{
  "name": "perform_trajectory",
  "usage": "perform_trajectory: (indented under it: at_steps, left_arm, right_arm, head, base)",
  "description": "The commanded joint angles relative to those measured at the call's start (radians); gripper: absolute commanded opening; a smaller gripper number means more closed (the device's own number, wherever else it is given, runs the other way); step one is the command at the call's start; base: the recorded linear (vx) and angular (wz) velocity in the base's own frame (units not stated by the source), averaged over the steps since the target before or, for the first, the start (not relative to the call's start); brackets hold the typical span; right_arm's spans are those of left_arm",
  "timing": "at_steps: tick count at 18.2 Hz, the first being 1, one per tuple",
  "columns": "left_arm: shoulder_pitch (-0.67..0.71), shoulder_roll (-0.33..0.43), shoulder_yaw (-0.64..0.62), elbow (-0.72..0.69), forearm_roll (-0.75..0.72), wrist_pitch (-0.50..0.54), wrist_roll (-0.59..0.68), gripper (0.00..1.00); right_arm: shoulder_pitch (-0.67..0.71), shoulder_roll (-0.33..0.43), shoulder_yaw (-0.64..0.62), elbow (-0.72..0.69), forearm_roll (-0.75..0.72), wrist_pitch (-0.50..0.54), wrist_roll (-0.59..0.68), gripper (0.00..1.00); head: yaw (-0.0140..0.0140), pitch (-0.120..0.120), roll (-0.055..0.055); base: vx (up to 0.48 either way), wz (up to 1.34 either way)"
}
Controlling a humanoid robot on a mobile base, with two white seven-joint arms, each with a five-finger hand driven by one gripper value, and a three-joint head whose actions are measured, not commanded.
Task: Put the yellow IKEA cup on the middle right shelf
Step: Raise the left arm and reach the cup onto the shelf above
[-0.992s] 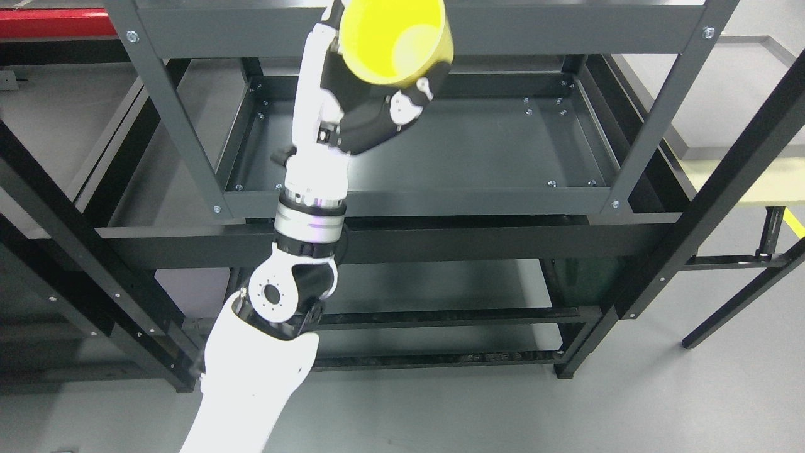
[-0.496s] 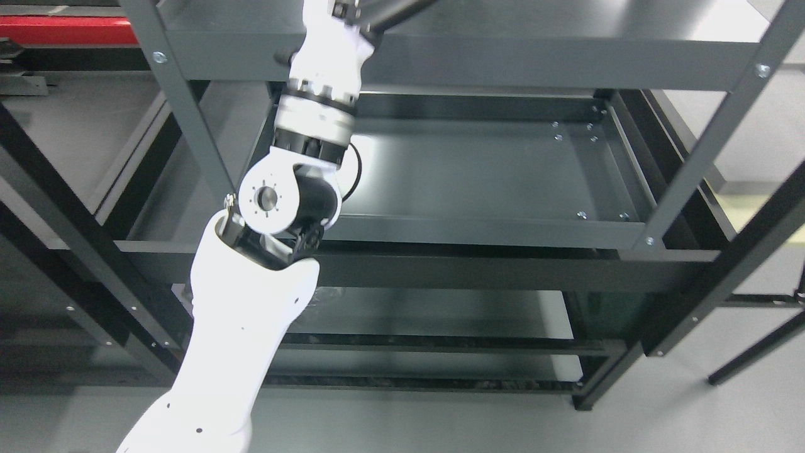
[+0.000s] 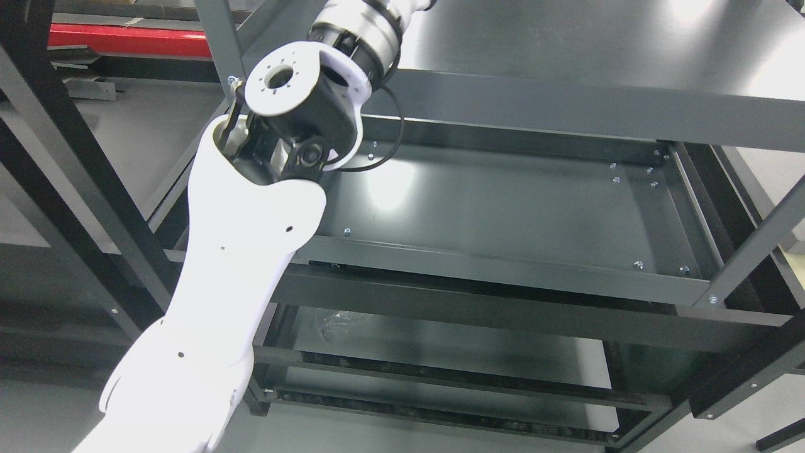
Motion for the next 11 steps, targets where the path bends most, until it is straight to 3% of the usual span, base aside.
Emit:
perform_trajectory:
  at_steps: [1, 7, 11]
  left_arm:
    - [-0.081, 0.017, -0.089, 0.137, 0.225, 0.068, 0.044, 0.00]
    - [-0.076, 0.017, -0.129, 0.221, 0.259, 0.074, 0.043, 0.03]
    - [-0.073, 0.017, -0.129, 0.276, 0.221, 0.076, 0.040, 0.16]
  right_arm:
    - [0.013, -0.017, 0.017, 0.000, -0.025, 0.001, -0.001, 0.99]
    - [0.013, -0.017, 0.017, 0.000, -0.025, 0.001, -0.001, 0.99]
    - [0.013, -0.017, 0.017, 0.000, -0.025, 0.001, -0.001, 0.99]
  head:
    - [0.0000, 0.000, 0.000]
    - [0.0000, 0.000, 0.000]
    - [0.0000, 0.000, 0.000]
  base:
    - [0.073, 0.03]
    - [0.020, 0.00]
    - [0.010, 0.03]
